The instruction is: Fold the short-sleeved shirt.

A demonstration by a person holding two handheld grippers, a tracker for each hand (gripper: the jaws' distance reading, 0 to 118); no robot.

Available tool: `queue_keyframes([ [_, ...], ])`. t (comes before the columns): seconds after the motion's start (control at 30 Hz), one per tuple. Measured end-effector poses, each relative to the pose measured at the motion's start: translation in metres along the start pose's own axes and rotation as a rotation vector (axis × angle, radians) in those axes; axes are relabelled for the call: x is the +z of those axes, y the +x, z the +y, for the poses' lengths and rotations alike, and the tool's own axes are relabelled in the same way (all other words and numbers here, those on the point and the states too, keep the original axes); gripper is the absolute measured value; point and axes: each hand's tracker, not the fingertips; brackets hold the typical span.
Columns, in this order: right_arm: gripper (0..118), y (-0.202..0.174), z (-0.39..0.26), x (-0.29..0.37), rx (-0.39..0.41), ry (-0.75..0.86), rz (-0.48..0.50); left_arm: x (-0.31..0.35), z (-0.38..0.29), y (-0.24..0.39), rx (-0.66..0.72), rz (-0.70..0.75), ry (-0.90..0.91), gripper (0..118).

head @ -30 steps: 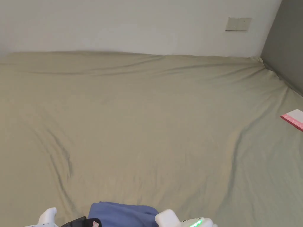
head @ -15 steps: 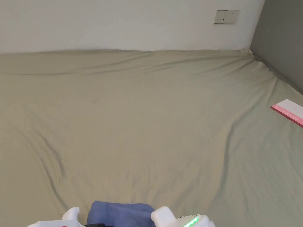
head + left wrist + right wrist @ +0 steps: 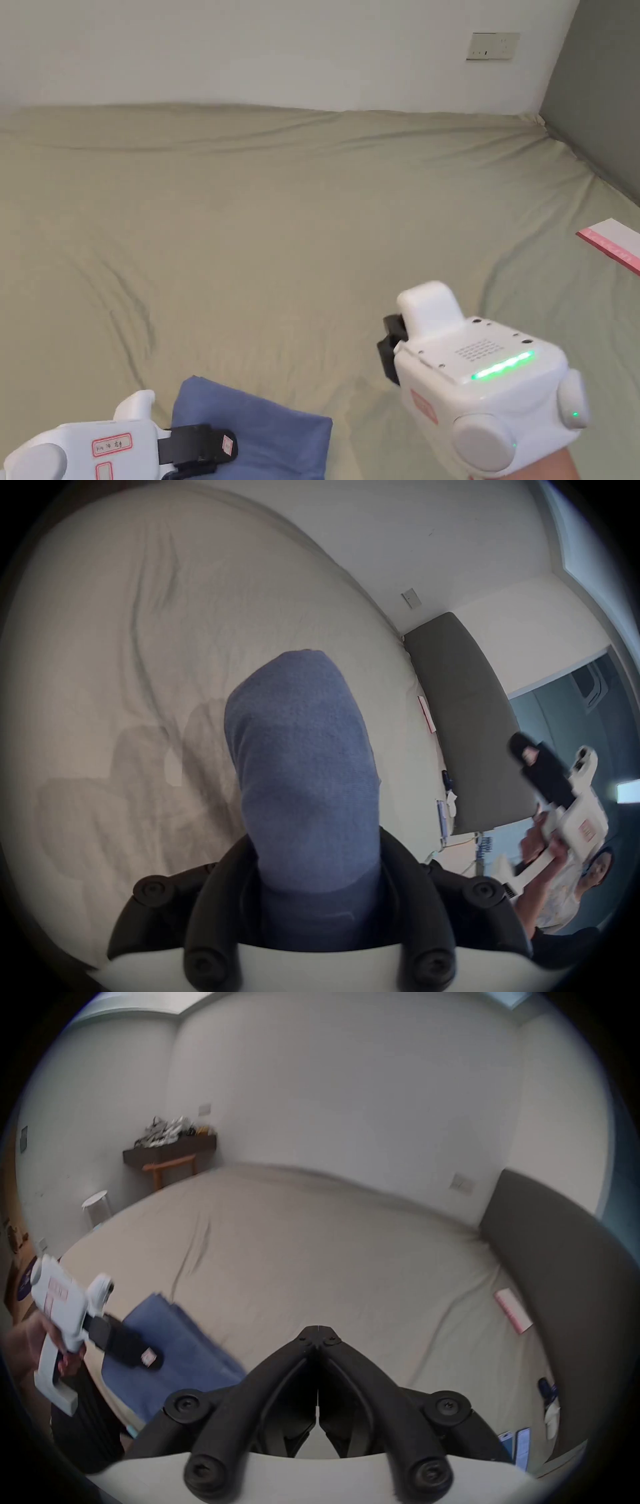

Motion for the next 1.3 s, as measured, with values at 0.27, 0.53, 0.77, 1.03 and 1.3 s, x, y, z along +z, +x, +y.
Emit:
queue_keyframes([
  [0.27,2,-0.022,0.035,0.035,0.003,0.15,-0.09,0.062,-0.009,-0.017,-0.104,0.218,0.103,31],
  [0.53,2,-0.055,0.041,0.034,0.006,0.181,-0.096,0.093,-0.004,-0.076,-0.032,0.347,0.151,31],
  [0.77,2,-0.082,0.039,0.022,0.029,0.159,-0.085,0.124,0.006,-0.121,-0.061,0.491,0.161,31],
  [1.03,2,-0.1,0.041,0.005,0.055,0.122,-0.079,0.166,0.037,-0.183,-0.188,0.776,0.145,31],
  [1.3,2,-0.108,0.044,-0.014,0.077,0.079,-0.09,0.196,0.079,-0.238,-0.333,1.071,0.086,31],
])
